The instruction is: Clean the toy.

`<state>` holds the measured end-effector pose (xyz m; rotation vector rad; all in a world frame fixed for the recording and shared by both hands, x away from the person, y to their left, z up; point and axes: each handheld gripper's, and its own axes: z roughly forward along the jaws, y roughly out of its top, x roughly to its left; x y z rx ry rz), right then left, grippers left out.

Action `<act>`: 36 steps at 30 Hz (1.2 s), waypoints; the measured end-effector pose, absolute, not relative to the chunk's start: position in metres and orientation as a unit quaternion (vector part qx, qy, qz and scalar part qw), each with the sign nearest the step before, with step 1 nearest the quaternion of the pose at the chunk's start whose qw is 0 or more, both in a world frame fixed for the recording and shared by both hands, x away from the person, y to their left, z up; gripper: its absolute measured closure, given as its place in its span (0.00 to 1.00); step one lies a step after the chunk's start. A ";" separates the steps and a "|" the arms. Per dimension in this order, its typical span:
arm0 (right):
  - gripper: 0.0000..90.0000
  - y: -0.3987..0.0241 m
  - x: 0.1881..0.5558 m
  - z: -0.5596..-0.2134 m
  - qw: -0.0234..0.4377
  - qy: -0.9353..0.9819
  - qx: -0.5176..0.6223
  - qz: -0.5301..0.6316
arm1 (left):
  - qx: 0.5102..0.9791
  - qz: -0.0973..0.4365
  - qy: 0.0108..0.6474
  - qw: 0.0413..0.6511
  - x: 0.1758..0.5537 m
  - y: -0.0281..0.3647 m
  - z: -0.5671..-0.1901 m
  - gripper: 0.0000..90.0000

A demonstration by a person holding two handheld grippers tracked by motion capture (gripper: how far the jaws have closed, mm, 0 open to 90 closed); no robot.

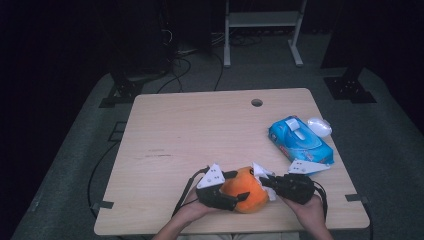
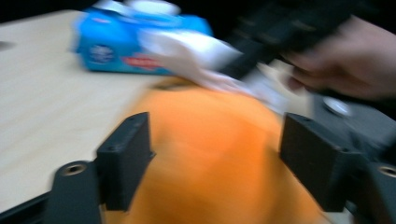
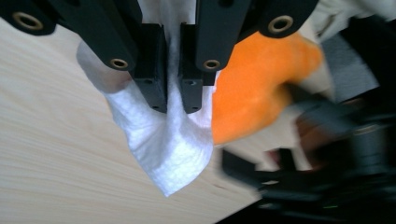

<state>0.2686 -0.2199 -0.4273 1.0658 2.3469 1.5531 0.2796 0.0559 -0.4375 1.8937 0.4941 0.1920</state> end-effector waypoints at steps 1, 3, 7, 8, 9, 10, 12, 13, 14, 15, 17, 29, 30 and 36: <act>0.91 -0.219 0.265 -0.426 0.063 0.780 0.344 0.518 | 0.806 0.069 0.208 0.550 0.282 0.055 -0.442 0.23; 0.91 -0.213 0.259 -0.423 0.073 0.795 0.323 0.509 | 0.820 0.068 0.192 0.536 0.279 0.052 -0.448 0.25; 0.92 -0.219 0.264 -0.424 0.072 0.794 0.321 0.510 | 0.831 0.068 0.183 0.522 0.277 0.051 -0.445 0.33; 0.92 -0.221 0.266 -0.425 0.073 0.792 0.326 0.511 | 0.831 0.065 0.181 0.522 0.276 0.052 -0.445 0.33; 0.92 -0.224 0.268 -0.426 0.081 0.790 0.333 0.509 | 0.832 0.062 0.179 0.522 0.276 0.052 -0.445 0.34; 0.92 -0.227 0.271 -0.427 0.086 0.788 0.340 0.506 | 0.833 0.061 0.176 0.521 0.275 0.052 -0.445 0.34; 0.92 -0.232 0.272 -0.428 0.092 0.787 0.349 0.500 | 0.833 0.059 0.174 0.521 0.276 0.052 -0.445 0.34; 0.92 -0.232 0.272 -0.428 0.092 0.788 0.349 0.499 | 0.833 0.056 0.173 0.522 0.276 0.051 -0.445 0.34; 0.92 -0.230 0.269 -0.427 0.089 0.788 0.347 0.500 | 0.834 0.054 0.173 0.522 0.277 0.051 -0.444 0.32; 0.92 -0.228 0.268 -0.427 0.090 0.791 0.342 0.500 | 0.833 0.051 0.174 0.522 0.279 0.051 -0.442 0.30; 0.92 -0.223 0.263 -0.425 0.091 0.795 0.332 0.499 | 0.828 0.050 0.177 0.530 0.281 0.051 -0.438 0.22; 0.91 -0.236 0.268 -0.434 0.067 0.796 0.342 0.495 | 0.845 0.108 0.162 0.498 0.276 0.027 -0.450 0.37; 0.91 -0.237 0.268 -0.435 0.067 0.796 0.342 0.495 | 0.846 0.115 0.161 0.496 0.275 0.027 -0.449 0.43; 0.89 -0.244 0.269 -0.435 0.067 0.783 0.350 0.510 | 0.839 0.134 0.165 0.501 0.268 0.027 -0.441 0.60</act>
